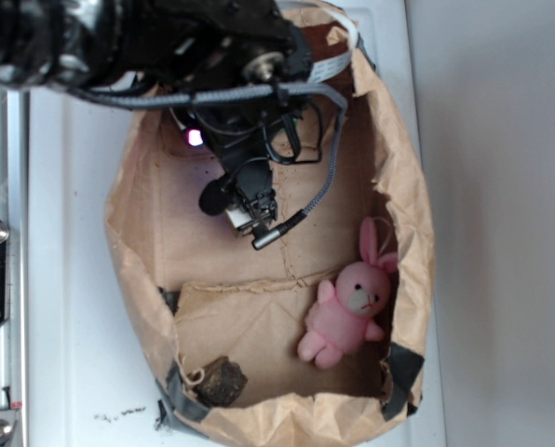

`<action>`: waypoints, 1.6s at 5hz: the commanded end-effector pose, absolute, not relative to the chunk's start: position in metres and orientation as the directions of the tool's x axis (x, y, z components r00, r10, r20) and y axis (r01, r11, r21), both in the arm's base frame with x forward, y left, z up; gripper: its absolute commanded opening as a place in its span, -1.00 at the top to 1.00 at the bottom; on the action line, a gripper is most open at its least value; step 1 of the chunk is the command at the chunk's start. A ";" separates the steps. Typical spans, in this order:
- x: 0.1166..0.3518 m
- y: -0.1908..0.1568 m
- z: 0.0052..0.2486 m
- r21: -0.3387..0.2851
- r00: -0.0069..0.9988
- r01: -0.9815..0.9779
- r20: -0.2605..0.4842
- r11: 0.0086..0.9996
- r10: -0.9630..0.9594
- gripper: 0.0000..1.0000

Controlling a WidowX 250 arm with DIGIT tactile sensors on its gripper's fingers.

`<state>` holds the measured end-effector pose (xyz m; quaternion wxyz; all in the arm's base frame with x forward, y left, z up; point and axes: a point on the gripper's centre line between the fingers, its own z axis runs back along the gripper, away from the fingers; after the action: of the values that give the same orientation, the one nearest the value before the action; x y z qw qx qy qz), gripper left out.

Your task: Grab the green block.

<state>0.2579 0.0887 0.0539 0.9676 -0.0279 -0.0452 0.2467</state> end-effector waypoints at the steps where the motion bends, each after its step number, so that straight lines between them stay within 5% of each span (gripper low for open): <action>1: 0.273 0.117 0.068 -0.081 0.814 -0.562 0.123 0.823 0.568 -1.00; 8: 0.280 0.140 0.065 -0.062 0.798 -0.580 0.155 0.812 0.582 -1.00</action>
<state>0.2750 0.1292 0.0476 0.9522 -0.0132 -0.0560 0.2999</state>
